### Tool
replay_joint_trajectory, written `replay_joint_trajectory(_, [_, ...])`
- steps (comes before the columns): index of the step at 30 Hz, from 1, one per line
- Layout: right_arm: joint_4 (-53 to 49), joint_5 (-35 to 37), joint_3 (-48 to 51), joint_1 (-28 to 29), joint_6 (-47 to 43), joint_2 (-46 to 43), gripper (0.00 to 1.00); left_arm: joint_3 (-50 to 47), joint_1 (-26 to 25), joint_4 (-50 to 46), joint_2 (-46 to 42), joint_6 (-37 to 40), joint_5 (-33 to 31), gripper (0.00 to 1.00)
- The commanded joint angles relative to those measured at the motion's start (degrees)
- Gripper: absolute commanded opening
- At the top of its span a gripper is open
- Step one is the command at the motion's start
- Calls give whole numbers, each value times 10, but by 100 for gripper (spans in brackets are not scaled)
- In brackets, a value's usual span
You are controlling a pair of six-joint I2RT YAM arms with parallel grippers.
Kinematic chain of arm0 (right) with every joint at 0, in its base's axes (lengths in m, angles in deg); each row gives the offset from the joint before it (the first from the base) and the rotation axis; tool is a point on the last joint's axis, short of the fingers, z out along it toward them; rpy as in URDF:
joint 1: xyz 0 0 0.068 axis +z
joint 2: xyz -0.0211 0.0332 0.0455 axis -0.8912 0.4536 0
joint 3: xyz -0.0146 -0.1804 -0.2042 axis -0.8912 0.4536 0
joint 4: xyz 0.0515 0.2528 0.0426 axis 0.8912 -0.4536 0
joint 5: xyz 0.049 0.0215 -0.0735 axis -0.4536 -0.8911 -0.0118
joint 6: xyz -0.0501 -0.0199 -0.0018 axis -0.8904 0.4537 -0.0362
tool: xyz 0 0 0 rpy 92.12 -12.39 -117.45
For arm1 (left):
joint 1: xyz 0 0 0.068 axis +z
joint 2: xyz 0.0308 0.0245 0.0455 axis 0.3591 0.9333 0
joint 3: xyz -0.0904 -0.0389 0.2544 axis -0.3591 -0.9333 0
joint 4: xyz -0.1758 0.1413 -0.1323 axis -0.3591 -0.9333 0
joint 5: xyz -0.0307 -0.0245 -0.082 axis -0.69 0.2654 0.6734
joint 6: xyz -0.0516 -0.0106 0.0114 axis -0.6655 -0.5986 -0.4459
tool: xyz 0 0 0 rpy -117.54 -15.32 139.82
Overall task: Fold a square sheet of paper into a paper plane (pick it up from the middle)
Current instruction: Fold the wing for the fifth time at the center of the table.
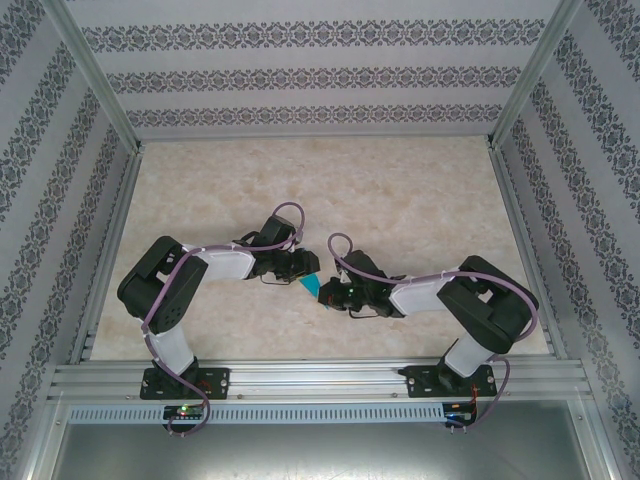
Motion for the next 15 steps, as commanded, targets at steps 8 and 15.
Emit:
replay_joint_trajectory(8, [-48,-4,63,3,5,-48,5,-1,-3,-45,17,10,-22,39])
replay_joint_trajectory(15, [-39,3,78,8,13,-62,5,-3,-2,-45,17,11,-21,39])
